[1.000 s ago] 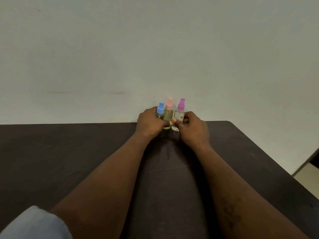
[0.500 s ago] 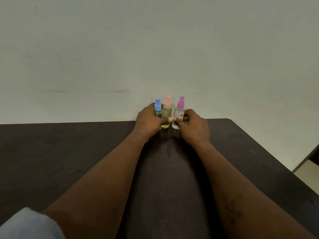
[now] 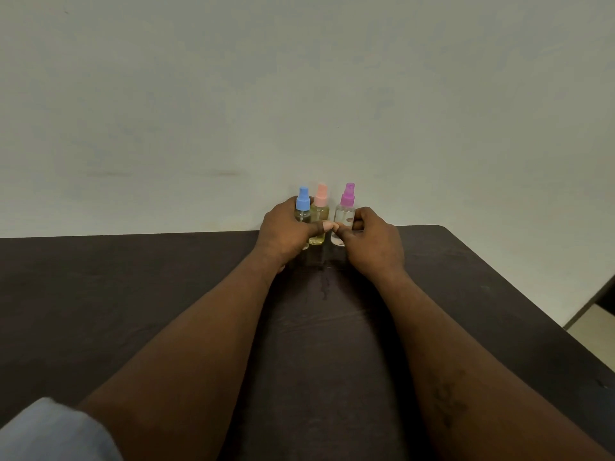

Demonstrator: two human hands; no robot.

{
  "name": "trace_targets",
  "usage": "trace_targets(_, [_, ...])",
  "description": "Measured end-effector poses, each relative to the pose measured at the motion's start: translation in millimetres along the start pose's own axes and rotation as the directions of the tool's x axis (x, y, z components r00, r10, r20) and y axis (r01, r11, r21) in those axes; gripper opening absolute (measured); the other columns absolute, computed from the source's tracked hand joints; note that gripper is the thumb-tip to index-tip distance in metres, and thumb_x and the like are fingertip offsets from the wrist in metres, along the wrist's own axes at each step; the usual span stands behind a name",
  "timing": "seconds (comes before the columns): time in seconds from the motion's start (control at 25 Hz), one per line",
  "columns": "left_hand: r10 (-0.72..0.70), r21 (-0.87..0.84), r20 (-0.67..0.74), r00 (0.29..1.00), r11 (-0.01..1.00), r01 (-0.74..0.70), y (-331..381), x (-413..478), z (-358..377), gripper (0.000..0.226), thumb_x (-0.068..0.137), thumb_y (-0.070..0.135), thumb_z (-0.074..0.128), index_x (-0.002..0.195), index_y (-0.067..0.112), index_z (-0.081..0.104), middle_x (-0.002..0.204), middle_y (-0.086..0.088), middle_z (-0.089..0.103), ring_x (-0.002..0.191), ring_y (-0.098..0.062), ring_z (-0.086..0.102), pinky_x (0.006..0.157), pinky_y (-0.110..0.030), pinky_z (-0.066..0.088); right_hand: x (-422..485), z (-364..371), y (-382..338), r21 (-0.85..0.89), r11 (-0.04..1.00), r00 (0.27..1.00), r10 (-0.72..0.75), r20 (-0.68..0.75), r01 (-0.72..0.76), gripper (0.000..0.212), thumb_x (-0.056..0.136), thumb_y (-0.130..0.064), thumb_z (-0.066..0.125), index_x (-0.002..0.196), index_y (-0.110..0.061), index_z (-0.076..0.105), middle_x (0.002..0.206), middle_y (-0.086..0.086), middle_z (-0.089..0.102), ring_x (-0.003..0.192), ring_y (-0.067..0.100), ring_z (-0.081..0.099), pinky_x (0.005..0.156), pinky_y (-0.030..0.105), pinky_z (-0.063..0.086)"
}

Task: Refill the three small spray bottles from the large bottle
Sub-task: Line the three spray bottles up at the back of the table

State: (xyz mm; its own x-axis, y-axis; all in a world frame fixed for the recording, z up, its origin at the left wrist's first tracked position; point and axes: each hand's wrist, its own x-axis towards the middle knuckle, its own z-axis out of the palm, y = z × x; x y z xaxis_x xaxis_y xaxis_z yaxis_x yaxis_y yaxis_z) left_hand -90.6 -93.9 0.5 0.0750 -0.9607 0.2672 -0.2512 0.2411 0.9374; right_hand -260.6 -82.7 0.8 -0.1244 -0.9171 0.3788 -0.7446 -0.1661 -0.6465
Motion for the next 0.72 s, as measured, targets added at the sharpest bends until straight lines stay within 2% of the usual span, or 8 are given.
trace_targets(0.08, [-0.016,0.002,-0.006,1.000,1.000,0.016,1.0,-0.2,-1.9,0.040,0.078,0.024,0.092,0.114,0.021,0.074,0.104,0.005,0.078,0.098,-0.014,0.074,0.095,-0.039,0.060,-0.4,-0.7,-0.3,0.017,1.000,1.000,0.007,0.004,-0.008,0.036,0.094,-0.055,0.071,0.117,-0.028,0.065,0.102,-0.012,0.073,0.094,0.011,0.068,0.080,0.036,0.057])
trace_targets(0.24, [-0.003,0.038,-0.055,0.998,0.999,0.005,-0.5,0.5,-0.6,0.049,0.069,0.030,0.098,0.108,0.021,0.069,0.099,0.006,0.077,0.092,-0.013,0.074,0.083,-0.031,0.060,0.2,-0.4,0.3,0.016,1.000,1.000,0.010,0.002,-0.010,0.036,0.094,-0.053,0.071,0.119,-0.028,0.066,0.105,-0.011,0.075,0.096,0.012,0.069,0.080,0.035,0.057])
trace_targets(0.52, [0.012,0.113,-0.061,0.998,0.994,-0.005,-2.5,2.6,2.7,0.065,0.066,0.043,0.099,0.114,0.020,0.062,0.106,0.005,0.073,0.098,-0.017,0.071,0.091,-0.044,0.060,0.2,-0.2,-0.3,0.018,1.000,1.000,0.009,0.002,-0.009,0.034,0.095,-0.050,0.070,0.121,-0.028,0.066,0.111,-0.010,0.076,0.100,0.012,0.070,0.083,0.036,0.058])
trace_targets(0.72, [0.024,0.135,-0.040,0.999,0.991,-0.018,0.5,-1.3,2.0,0.063,0.069,0.041,0.096,0.118,0.022,0.062,0.109,0.007,0.072,0.100,-0.015,0.069,0.088,-0.036,0.058,-1.4,-0.9,-1.5,0.020,1.000,1.000,0.008,0.012,-0.008,0.036,0.094,-0.051,0.070,0.121,-0.028,0.066,0.110,-0.010,0.076,0.099,0.013,0.070,0.084,0.038,0.059])
